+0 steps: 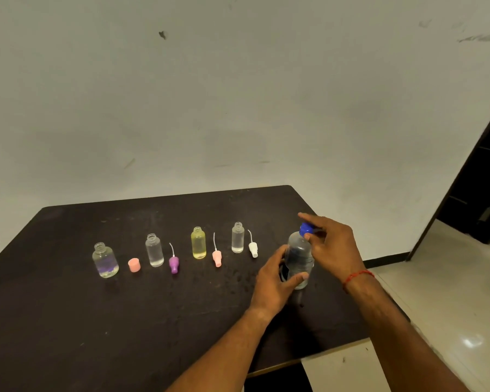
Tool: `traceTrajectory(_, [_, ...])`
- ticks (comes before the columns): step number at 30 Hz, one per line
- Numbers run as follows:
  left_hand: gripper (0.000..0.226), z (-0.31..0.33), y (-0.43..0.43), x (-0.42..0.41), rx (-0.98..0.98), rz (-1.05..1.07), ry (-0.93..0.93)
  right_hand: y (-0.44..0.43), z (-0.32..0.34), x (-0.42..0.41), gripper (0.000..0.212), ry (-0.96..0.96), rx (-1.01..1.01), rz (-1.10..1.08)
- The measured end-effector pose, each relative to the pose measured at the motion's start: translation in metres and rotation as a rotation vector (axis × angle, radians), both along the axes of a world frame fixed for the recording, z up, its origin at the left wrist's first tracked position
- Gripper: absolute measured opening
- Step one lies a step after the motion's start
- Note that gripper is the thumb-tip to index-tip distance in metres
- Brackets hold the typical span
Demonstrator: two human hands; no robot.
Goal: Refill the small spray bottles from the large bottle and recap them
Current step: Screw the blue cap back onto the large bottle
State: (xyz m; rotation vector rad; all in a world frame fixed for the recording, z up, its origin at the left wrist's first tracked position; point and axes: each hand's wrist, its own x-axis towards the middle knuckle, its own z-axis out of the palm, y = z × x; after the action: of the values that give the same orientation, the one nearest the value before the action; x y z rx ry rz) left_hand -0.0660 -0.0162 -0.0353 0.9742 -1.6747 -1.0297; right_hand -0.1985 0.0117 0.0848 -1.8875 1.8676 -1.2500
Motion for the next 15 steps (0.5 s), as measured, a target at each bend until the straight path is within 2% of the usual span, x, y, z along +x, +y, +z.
traceTrajectory(2, [0.062, -0.0008, -0.0004, 0.0, 0.0, -0.003, 0.001, -0.0023, -0.0006, 0.0005, 0.032, 0.051, -0.022, -0.034])
traceTrajectory(4, [0.062, -0.0004, -0.0012, -0.0004, 0.0, 0.003, -0.002, -0.0063, 0.0013, 0.002, 0.029, 0.08, -0.016, -0.09])
traceTrajectory(10, [0.062, 0.0011, -0.0004, 0.0008, -0.013, -0.002, -0.003, -0.0085, 0.0054, 0.0023, 0.042, 0.135, 0.068, -0.187])
traceTrajectory(13, [0.064, 0.0006, -0.0004, 0.0014, -0.006, -0.008, -0.003, -0.0041, 0.0044, 0.0003, 0.057, 0.062, 0.06, -0.097])
traceTrajectory(15, [0.066, -0.0005, -0.0008, 0.0012, 0.0, -0.005, 0.0, -0.0013, 0.0019, -0.0027, 0.055, 0.011, 0.008, -0.012])
